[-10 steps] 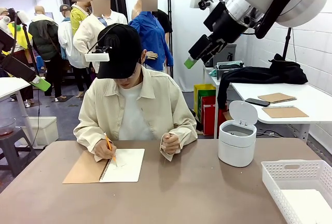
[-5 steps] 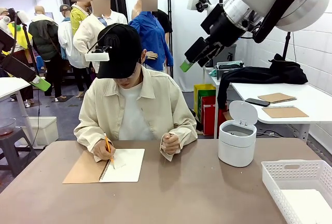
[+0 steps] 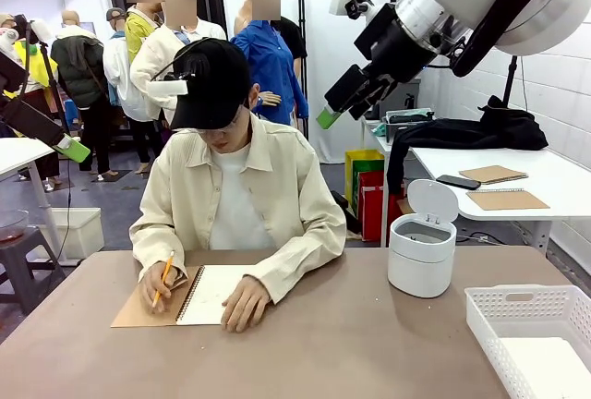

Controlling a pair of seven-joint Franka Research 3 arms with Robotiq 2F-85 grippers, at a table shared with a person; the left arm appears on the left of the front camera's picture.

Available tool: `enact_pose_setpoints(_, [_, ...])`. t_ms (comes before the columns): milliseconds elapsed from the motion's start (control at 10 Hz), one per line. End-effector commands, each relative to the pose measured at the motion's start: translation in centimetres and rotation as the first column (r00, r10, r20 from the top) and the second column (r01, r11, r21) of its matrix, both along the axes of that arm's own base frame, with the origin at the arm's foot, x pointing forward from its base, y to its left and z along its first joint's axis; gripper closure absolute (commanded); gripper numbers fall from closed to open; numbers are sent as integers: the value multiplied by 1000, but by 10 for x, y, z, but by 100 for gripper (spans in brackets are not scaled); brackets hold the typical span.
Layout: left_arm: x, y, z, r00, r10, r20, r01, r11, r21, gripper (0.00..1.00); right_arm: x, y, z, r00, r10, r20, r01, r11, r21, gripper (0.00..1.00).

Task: Sort the paper based on its condition.
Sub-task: If a person hands you a paper, place it in the Organizing basket , and if it's crumpled, put it in the Trash can.

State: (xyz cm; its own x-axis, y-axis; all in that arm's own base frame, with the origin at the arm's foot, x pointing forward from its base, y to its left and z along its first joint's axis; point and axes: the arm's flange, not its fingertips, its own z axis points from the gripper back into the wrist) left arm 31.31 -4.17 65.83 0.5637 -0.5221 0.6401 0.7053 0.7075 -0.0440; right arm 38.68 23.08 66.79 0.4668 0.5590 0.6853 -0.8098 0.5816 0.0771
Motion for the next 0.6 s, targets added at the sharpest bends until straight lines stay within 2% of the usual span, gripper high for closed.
enact_pose_setpoints(0, [0,0,0,1000,1,3,-1,1000,-3,0,3,0,-1,1000,0,-1,0,1000,-1,0])
enact_pose_setpoints(500, [0,0,0,1000,1,3,-1,1000,-3,0,3,0,-1,1000,0,-1,0,1000,-1,0])
